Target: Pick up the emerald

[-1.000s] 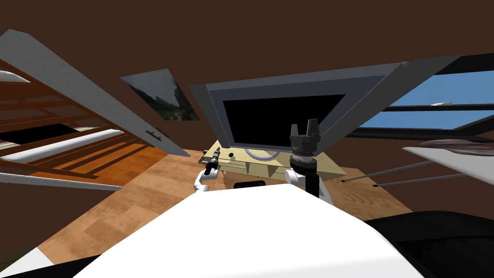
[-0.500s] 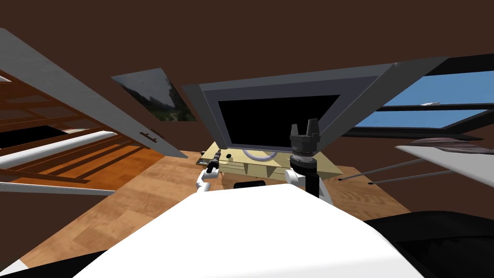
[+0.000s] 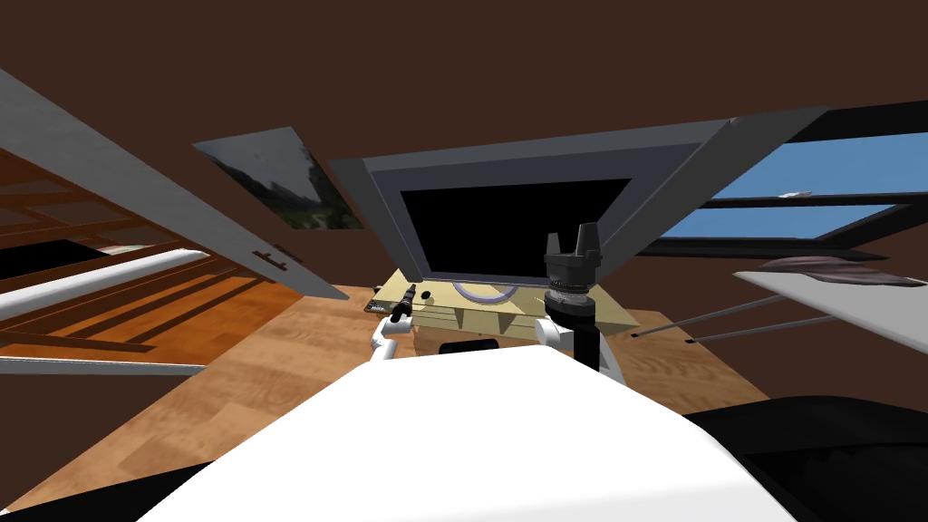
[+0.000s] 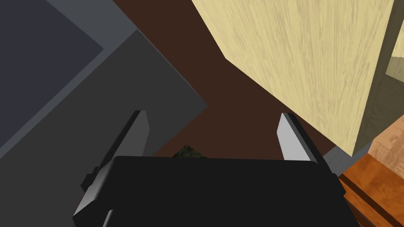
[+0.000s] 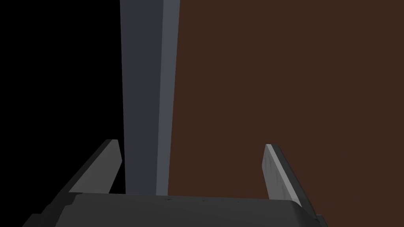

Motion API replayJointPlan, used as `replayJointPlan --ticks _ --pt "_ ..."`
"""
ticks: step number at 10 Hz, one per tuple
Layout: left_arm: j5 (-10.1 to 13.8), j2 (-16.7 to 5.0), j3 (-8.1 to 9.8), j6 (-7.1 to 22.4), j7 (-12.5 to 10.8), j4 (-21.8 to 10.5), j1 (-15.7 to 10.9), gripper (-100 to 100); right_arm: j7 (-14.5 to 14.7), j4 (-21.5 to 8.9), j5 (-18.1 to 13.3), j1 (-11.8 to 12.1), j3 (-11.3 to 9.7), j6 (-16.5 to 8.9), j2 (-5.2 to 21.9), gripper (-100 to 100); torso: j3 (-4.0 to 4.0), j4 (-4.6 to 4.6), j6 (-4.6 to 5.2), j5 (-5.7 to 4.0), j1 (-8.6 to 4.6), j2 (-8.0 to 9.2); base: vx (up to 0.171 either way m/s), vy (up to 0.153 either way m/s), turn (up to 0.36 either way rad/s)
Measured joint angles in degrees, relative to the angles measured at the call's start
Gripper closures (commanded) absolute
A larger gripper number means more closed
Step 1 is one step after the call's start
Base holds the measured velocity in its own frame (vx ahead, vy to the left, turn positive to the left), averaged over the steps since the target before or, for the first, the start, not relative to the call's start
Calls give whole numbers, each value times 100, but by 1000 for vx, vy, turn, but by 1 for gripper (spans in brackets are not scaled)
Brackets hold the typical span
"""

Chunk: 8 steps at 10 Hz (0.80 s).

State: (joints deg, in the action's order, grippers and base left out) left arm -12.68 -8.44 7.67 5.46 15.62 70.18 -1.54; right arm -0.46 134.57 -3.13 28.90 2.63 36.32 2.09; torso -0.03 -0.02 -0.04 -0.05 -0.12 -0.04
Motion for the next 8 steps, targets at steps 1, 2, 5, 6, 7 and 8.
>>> replayJointPlan --ticks 1,2,5,6,7,8 --pt "-45 8 19 108 15 -86 -62 -100 0 0 0 0 0 0 0 0 -1 0 2 -1 -3 -2 24 -34 -24" --pt "-61 -3 29 178 20 -202 -117 -100 0 0 0 0 0 0 0 0 -1 0 0 0 0 -1 10 -15 5" --pt "-169 -16 126 244 48 -713 -339 -100 0 0 0 0 0 0 0 0 0 0 1 -1 -8 -1 26 -55 -58" --pt "-212 -35 146 367 60 -851 -416 -100 0 0 0 0 0 0 0 0 -2 0 1 -3 -13 -4 32 -44 -8" --pt "-234 -46 163 410 68 -988 -457 -100 0 0 0 0 0 0 0 0 -2 -1 -1 -2 -5 -3 31 -31 -27" --pt "-261 -71 188 453 74 -1178 -549 -100 0 0 0 0 0 0 0 0 -2 0 0 0 0 -4 30 -42 -55"
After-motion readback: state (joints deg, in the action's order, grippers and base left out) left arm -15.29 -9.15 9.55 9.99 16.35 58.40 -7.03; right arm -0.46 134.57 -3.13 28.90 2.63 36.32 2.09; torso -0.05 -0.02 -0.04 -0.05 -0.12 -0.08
